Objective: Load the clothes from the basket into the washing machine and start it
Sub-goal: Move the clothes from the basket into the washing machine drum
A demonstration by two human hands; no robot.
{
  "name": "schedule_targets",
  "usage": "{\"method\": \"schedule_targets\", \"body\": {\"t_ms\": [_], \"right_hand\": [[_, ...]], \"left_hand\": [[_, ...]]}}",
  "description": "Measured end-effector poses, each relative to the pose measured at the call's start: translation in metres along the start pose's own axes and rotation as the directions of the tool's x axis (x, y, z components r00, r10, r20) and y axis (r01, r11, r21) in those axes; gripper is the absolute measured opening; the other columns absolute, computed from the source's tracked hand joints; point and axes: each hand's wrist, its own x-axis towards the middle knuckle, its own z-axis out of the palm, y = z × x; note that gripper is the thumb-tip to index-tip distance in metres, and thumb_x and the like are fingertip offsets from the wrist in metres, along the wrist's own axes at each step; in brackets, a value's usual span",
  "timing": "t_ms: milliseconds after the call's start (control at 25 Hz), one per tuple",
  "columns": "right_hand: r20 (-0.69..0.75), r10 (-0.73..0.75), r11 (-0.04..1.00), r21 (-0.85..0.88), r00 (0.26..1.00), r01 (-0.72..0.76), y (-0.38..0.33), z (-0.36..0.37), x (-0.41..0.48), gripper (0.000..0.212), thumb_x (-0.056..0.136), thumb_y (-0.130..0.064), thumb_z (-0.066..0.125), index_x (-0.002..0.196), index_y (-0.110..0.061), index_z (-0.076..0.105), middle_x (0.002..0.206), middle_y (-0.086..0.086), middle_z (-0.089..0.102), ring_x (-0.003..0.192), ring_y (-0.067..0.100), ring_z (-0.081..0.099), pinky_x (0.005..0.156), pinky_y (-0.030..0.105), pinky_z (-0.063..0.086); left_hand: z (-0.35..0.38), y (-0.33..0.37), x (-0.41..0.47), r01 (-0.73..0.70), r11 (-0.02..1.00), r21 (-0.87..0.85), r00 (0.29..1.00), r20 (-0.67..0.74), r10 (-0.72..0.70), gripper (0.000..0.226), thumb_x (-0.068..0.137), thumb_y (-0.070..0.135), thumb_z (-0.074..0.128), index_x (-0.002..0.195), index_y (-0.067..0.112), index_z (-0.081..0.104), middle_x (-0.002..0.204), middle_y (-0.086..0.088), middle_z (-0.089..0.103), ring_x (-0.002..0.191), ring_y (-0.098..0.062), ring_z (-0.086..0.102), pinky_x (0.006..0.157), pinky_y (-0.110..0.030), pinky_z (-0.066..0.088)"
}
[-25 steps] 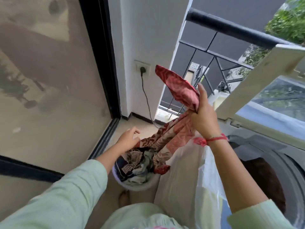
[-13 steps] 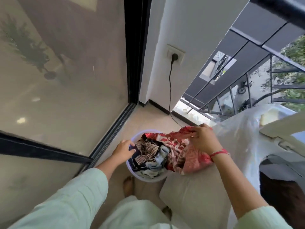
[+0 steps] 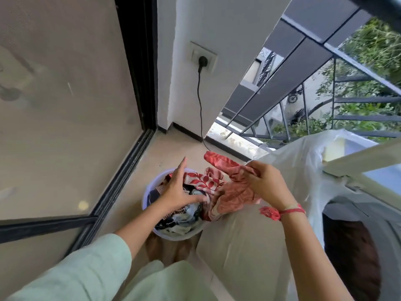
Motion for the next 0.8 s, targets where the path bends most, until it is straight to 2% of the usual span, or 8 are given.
{"method": "schedule_targets", "body": {"t_ms": [120,240,280,360,480,600,680,800], "right_hand": [[0.171,-0.148,0.989,0.028,0.974,0.145,-0.011,-0.033,-0.014,0.021,0.083,-0.001,0.056,0.087,-0.019,0.065,0.078,-0.005,0.066,0.069,0.010,0.062,0.052,0.016,0.047],[0.031,-0.188,0.970,0.164,0.982,0.181,-0.011,-0.055,-0.020,0.032,0.078,-0.007,0.069,0.103,-0.023,0.057,0.097,-0.008,0.061,0.074,0.002,0.056,0.056,0.013,0.041],[-0.015,-0.178,0.954,0.242,0.984,0.176,-0.007,-0.059,-0.018,0.044,0.074,-0.013,0.076,0.109,-0.025,0.053,0.101,-0.010,0.058,0.073,0.000,0.054,0.059,0.014,0.040],[0.103,-0.192,0.922,0.359,0.976,0.143,-0.004,-0.056,-0.013,0.061,0.066,-0.022,0.084,0.116,-0.030,0.050,0.105,-0.010,0.058,0.077,0.001,0.058,0.063,0.016,0.047],[0.388,-0.186,0.982,0.072,0.903,0.172,0.001,-0.006,0.001,0.020,0.076,-0.021,0.074,0.082,-0.025,0.055,0.079,-0.010,0.060,0.070,0.002,0.059,0.056,0.003,0.040],[0.293,-0.102,0.983,-0.118,0.951,0.141,0.030,0.052,0.012,0.009,0.084,-0.022,0.059,0.084,-0.014,0.063,0.080,0.004,0.064,0.077,0.020,0.063,0.060,0.019,0.039],[0.233,-0.043,0.998,0.051,0.972,0.032,0.051,0.068,0.014,0.011,0.086,-0.017,0.056,0.090,-0.015,0.067,0.080,0.002,0.066,0.078,0.019,0.063,0.062,0.024,0.042],[0.000,0.023,0.962,0.273,1.000,-0.022,0.051,0.049,0.012,0.021,0.083,0.002,0.049,0.078,-0.012,0.064,0.075,0.006,0.066,0.077,0.025,0.063,0.064,0.033,0.047]], "left_hand": [[0.007,0.077,0.015,-0.278,0.960,-0.027,0.960,0.023,0.278,0.084,0.072,0.043,0.074,0.143,0.039,0.028,0.151,0.003,0.028,0.137,-0.007,0.027,0.111,-0.031,0.027],[-0.008,0.124,0.021,-0.407,0.911,0.063,0.909,-0.065,0.411,0.027,0.086,0.019,0.060,0.112,0.019,0.066,0.111,0.002,0.065,0.104,-0.011,0.059,0.093,-0.044,0.049],[-0.019,0.139,0.018,-0.409,0.909,0.073,0.901,-0.126,0.416,0.024,0.087,0.025,0.056,0.105,0.017,0.068,0.098,0.000,0.069,0.093,-0.016,0.063,0.084,-0.046,0.051],[-0.043,0.173,0.001,-0.471,0.869,0.154,0.842,-0.214,0.494,0.029,0.083,0.033,0.051,0.096,0.015,0.069,0.087,-0.002,0.070,0.083,-0.021,0.065,0.075,-0.042,0.052],[-0.074,0.214,-0.038,-0.557,0.766,0.320,0.715,-0.285,0.639,0.026,0.078,0.026,0.053,0.083,0.007,0.071,0.076,-0.006,0.070,0.073,-0.023,0.066,0.067,-0.039,0.051],[-0.115,0.225,-0.061,-0.475,0.810,0.345,0.569,-0.581,0.582,0.028,0.072,0.022,0.050,0.063,-0.003,0.060,0.057,-0.018,0.057,0.057,-0.033,0.054,0.052,-0.041,0.043],[-0.149,0.223,-0.066,-0.356,0.859,0.368,0.476,-0.720,0.506,0.028,0.073,0.020,0.051,0.053,0.003,0.042,0.047,0.000,0.040,0.049,-0.020,0.037,0.048,-0.034,0.032],[-0.176,0.208,-0.068,-0.150,0.913,0.379,0.453,-0.795,0.404,0.041,0.081,0.024,0.057,0.056,0.015,0.026,0.051,0.000,0.028,0.051,-0.014,0.026,0.053,-0.033,0.024]]}}
